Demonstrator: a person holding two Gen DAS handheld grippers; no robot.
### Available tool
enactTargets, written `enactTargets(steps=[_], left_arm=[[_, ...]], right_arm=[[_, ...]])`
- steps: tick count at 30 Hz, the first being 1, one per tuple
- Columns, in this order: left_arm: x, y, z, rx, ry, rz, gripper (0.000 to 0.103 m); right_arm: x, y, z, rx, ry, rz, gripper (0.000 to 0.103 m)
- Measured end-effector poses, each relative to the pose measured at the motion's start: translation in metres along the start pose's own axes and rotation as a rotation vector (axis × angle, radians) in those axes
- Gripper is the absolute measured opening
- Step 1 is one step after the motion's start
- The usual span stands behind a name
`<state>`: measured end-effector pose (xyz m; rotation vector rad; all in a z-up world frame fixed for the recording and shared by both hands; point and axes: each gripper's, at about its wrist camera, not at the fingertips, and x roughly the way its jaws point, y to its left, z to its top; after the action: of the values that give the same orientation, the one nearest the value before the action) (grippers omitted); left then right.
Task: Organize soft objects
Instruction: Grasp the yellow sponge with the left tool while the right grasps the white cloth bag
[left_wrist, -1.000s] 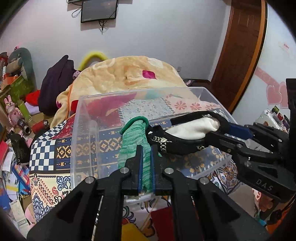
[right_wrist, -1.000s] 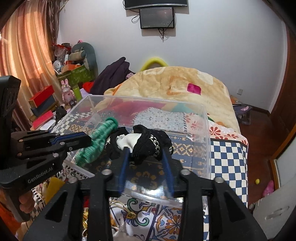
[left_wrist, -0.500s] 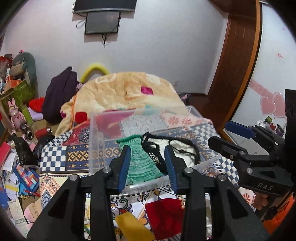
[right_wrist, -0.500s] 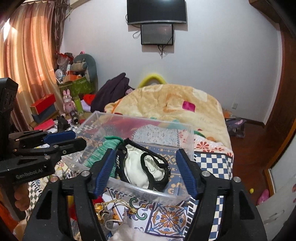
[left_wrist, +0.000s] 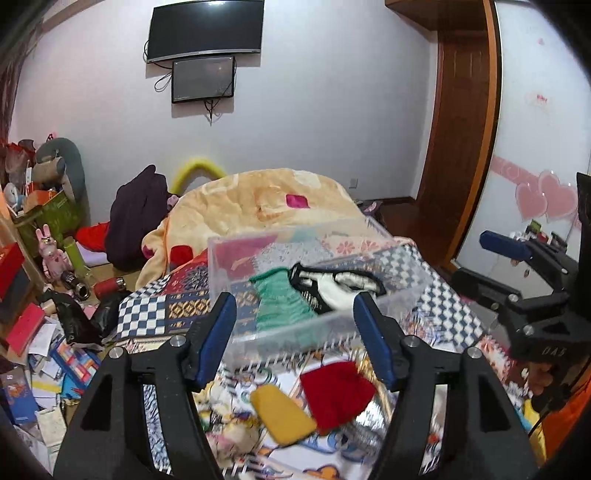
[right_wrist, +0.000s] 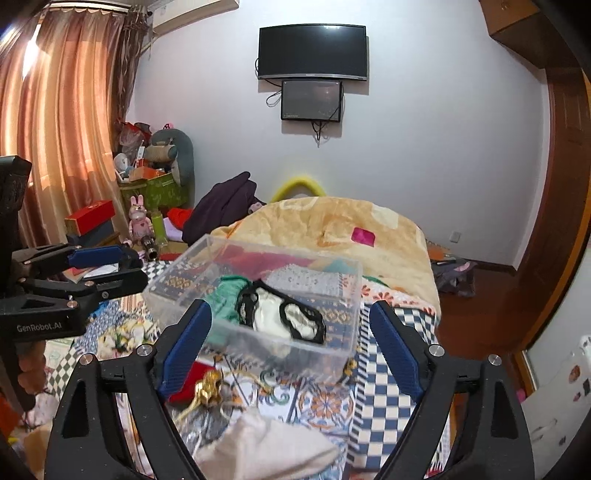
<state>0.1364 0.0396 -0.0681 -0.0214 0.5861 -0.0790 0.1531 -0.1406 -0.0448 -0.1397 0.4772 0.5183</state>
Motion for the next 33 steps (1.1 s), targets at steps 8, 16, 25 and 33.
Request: enactTargets(steps=[8,16,25,33], left_arm=[[0.004,0.008,-0.039,-0.031,0.065,0.002,0.066],[0.025,0.013,-0.079,-0.083,0.171,-0.030,0.053],[0.046,0.015,-0.100,-0.130,0.221,-0.026,0.052],[0.048,0.015,-0.106,-0.154,0.224,-0.039,0.042]], right_arm=[[0.003,0.007,-0.039,0.011,0.102,-0.001,0.086],[0.014,0.011,-0.071,0.020,0.203,0.005,0.086],[0.014,-0.002,-0.093,0.066,0.271,-0.029,0.086],[0.017,-0.003,-0.104,0.102,0.319,0.027,0.064]])
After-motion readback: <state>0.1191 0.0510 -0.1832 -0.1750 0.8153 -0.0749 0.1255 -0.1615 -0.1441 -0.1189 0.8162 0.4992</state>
